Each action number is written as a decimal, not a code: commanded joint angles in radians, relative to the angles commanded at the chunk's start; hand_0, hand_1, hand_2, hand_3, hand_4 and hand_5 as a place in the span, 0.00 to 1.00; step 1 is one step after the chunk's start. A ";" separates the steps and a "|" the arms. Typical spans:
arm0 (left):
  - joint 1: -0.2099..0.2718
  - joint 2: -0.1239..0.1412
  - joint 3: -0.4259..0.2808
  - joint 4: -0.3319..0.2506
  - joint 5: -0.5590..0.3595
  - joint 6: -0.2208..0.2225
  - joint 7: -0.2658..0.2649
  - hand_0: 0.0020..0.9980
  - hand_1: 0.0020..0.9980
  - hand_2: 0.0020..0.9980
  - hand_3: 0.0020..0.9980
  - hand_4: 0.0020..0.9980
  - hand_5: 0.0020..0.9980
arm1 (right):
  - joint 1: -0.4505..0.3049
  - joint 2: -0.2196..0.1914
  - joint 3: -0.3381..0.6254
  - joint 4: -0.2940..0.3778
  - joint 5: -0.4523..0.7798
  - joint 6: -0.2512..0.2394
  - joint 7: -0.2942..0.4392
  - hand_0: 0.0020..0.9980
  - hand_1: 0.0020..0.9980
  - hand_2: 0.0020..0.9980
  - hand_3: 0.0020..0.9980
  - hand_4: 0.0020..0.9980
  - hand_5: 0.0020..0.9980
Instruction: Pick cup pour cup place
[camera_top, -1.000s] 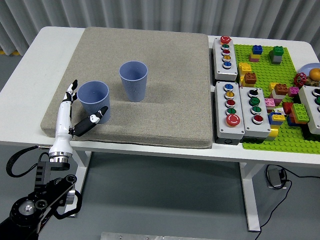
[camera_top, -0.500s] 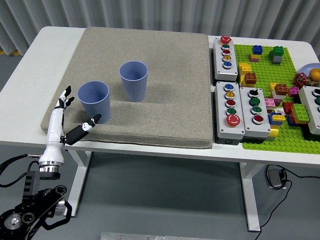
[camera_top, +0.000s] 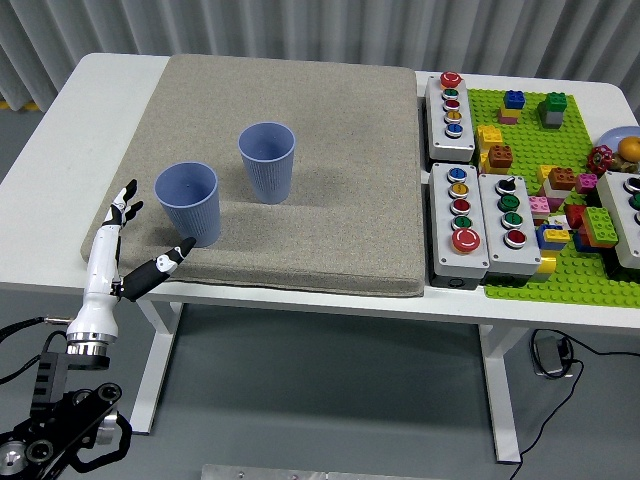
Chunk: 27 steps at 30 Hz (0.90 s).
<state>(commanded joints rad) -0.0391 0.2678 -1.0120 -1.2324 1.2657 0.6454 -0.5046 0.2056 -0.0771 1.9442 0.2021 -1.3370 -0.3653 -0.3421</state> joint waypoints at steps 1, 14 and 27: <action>0.001 -0.002 -0.002 -0.001 0.003 0.000 0.001 0.84 0.89 1.00 1.00 1.00 0.53 | 0.001 0.000 -0.001 0.000 0.001 0.000 0.001 0.67 0.55 0.49 0.54 0.05 0.41; -0.005 0.003 -0.028 -0.030 0.031 0.000 0.015 0.84 0.89 1.00 1.00 1.00 0.54 | 0.006 -0.003 -0.001 -0.001 0.011 -0.001 0.007 0.67 0.55 0.50 0.54 0.05 0.41; -0.021 -0.003 -0.039 -0.072 0.057 0.000 0.023 0.84 0.89 1.00 1.00 1.00 0.55 | 0.007 -0.005 -0.001 -0.001 0.018 -0.003 0.009 0.67 0.55 0.49 0.54 0.05 0.41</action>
<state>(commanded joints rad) -0.0601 0.2643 -1.0511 -1.3042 1.3230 0.6454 -0.4819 0.2129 -0.0820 1.9430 0.2009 -1.3189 -0.3679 -0.3327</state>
